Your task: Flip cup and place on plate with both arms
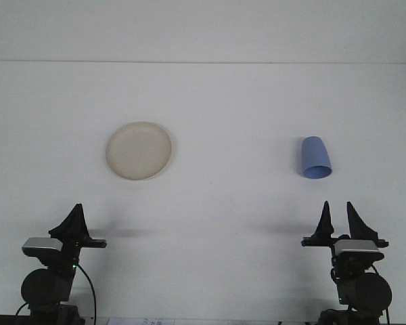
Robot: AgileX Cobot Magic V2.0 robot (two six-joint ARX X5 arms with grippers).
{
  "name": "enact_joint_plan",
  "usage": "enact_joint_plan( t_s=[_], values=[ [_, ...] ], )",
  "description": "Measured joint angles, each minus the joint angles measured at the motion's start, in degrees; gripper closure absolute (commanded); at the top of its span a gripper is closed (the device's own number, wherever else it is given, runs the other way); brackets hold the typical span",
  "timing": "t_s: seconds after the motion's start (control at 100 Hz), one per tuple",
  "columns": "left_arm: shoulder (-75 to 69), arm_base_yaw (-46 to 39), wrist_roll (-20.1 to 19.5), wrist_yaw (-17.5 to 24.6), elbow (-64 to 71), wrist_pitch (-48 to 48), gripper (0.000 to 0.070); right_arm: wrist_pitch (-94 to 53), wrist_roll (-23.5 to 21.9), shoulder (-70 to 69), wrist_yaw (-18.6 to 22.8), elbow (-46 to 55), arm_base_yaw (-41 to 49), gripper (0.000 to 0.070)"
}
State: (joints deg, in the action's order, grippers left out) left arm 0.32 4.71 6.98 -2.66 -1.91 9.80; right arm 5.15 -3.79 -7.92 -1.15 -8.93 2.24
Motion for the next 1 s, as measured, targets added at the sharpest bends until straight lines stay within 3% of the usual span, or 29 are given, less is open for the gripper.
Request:
enact_joint_plan(
  t_s=[0.21,0.37,0.75,1.0],
  values=[
    [0.0,0.0,0.0,0.0,0.0,0.0,0.0687,-5.3,-0.1,-13.2,3.1,-8.9,0.0,0.0258],
    [0.0,0.0,0.0,0.0,0.0,0.0,0.0688,-1.9,-0.2,-25.7,4.1,-9.8,0.0,0.0258],
    [0.0,0.0,0.0,0.0,0.0,0.0,0.0688,22.6,-1.2,-57.3,4.6,-9.8,0.0,0.0258],
    [0.0,0.0,0.0,0.0,0.0,0.0,0.0688,36.3,-1.5,-70.7,4.3,-9.9,0.0,0.0259]
  ],
)
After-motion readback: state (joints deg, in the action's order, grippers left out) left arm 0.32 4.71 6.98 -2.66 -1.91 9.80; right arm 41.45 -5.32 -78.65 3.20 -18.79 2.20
